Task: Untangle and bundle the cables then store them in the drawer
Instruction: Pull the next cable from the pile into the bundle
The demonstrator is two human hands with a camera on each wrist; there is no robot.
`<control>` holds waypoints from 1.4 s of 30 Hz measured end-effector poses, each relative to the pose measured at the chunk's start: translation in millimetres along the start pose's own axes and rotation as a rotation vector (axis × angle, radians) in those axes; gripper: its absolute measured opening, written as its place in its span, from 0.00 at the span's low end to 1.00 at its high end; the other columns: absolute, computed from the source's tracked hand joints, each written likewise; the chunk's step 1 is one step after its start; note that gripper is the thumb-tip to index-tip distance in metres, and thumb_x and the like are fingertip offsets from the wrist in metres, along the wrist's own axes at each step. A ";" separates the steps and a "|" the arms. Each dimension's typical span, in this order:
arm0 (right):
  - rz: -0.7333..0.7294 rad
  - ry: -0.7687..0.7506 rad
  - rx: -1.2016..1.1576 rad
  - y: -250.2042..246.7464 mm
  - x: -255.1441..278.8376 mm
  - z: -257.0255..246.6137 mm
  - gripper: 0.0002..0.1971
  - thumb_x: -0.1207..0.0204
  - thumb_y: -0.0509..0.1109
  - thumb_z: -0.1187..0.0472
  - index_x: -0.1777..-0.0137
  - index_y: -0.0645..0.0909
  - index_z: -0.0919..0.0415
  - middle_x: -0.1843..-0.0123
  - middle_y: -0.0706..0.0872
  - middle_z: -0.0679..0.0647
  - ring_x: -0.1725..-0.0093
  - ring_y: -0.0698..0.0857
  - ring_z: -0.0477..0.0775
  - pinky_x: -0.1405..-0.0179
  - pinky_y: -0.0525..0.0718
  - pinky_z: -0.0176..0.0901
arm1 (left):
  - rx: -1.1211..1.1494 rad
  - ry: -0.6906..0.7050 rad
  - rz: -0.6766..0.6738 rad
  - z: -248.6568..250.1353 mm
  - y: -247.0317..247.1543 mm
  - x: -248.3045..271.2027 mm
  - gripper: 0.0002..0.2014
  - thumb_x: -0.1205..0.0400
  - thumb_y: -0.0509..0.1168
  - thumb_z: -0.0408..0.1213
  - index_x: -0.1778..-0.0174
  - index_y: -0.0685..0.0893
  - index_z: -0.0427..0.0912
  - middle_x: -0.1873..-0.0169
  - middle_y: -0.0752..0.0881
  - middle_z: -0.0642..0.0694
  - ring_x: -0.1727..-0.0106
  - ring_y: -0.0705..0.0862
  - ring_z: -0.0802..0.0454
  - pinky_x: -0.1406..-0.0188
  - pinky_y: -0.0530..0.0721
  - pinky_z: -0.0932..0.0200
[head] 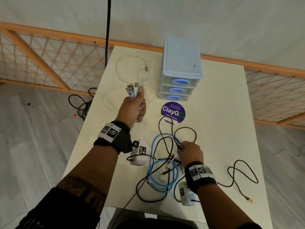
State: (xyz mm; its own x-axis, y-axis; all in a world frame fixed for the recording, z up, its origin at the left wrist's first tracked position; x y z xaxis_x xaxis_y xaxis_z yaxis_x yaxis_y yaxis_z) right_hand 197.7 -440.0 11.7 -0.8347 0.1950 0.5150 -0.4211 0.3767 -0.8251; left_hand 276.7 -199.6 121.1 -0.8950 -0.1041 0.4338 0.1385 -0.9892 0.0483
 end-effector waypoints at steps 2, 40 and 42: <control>0.021 -0.014 0.002 1.3 -1.7 -0.2 0.13 0.18 0.71 0.54 0.36 0.85 0.54 0.40 0.87 0.55 0.42 0.87 0.57 0.49 0.82 0.43 | -0.011 -0.003 -0.011 -1.5 1.3 1.7 0.33 0.11 0.57 0.63 0.80 0.63 0.49 0.83 0.64 0.53 0.81 0.60 0.55 0.76 0.56 0.62; 0.089 -0.428 -0.781 -110.2 29.6 -130.4 0.07 0.17 0.65 0.65 0.43 0.71 0.58 0.64 0.92 0.55 0.67 0.92 0.58 0.69 0.91 0.57 | -0.100 0.142 -0.313 2.2 24.9 10.4 0.34 0.20 0.75 0.59 0.38 0.87 0.27 0.70 0.72 0.39 0.73 0.67 0.50 0.72 0.59 0.55; 0.090 -0.418 -0.761 -112.6 30.9 -131.4 0.09 0.18 0.67 0.63 0.43 0.70 0.58 0.65 0.92 0.55 0.70 0.91 0.57 0.75 0.89 0.48 | -0.109 0.122 -0.268 1.1 26.1 8.7 0.33 0.19 0.75 0.55 0.44 0.85 0.21 0.67 0.75 0.35 0.75 0.67 0.49 0.74 0.62 0.58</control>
State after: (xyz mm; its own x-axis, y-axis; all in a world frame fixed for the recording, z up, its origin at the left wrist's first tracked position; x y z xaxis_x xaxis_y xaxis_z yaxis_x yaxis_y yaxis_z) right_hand 266.0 -357.4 151.0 -0.9780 -0.0390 0.2051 -0.1205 0.9076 -0.4021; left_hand 273.0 -226.2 127.1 -0.9385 0.1569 0.3076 -0.1498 -0.9876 0.0467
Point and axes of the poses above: each hand's wrist, its own x-axis away from the middle knuckle, its own y-axis out of the palm, z = x × y, the point moved 3 cm from there along -x, towards the middle knuckle
